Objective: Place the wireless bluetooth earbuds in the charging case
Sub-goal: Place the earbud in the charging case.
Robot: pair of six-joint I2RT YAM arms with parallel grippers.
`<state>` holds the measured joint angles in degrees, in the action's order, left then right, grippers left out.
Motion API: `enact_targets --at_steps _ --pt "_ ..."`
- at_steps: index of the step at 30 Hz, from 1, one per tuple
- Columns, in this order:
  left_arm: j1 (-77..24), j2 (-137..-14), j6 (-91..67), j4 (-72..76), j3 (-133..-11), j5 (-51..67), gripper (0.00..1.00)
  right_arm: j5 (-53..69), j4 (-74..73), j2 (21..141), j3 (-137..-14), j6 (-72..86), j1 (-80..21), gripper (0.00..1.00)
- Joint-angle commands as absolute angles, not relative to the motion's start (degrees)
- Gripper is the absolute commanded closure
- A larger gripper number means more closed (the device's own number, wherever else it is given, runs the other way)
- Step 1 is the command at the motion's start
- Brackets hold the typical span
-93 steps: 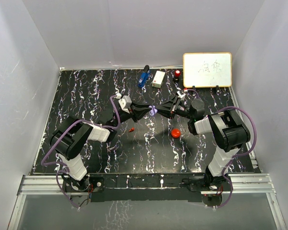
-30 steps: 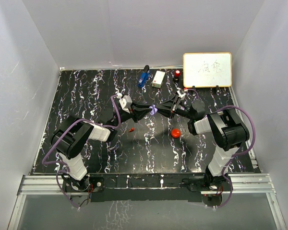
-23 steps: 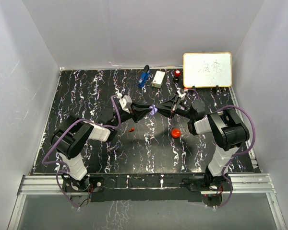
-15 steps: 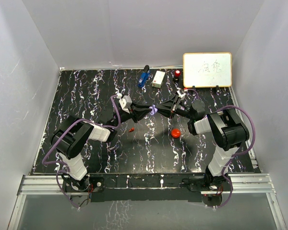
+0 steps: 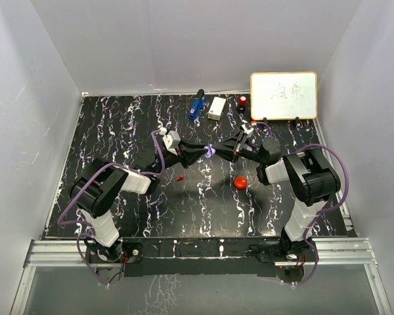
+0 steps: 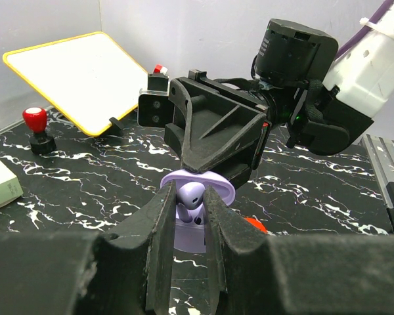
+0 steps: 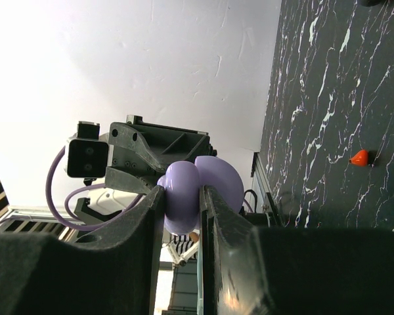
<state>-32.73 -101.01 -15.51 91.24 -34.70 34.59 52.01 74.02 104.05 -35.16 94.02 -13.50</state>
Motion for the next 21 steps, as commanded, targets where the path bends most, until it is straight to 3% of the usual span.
enact_targets --at_steps 1,8,15,21 --pt "-32.48 -100.59 -15.38 102.40 -34.28 35.47 0.89 51.84 78.40 104.04 -37.09 94.18 -13.67 1.00" --pt "-32.46 -100.57 -15.46 102.40 -34.27 35.26 0.81 51.81 78.47 104.01 -37.22 94.21 -13.73 1.00" --pt "-32.49 -100.48 -15.60 102.40 -34.13 34.89 0.65 51.81 78.57 104.06 -37.04 94.14 -13.71 1.00" --pt "-32.52 -100.19 -15.65 102.44 -34.01 34.14 0.62 51.72 78.66 103.94 -36.88 94.21 -13.71 1.00"
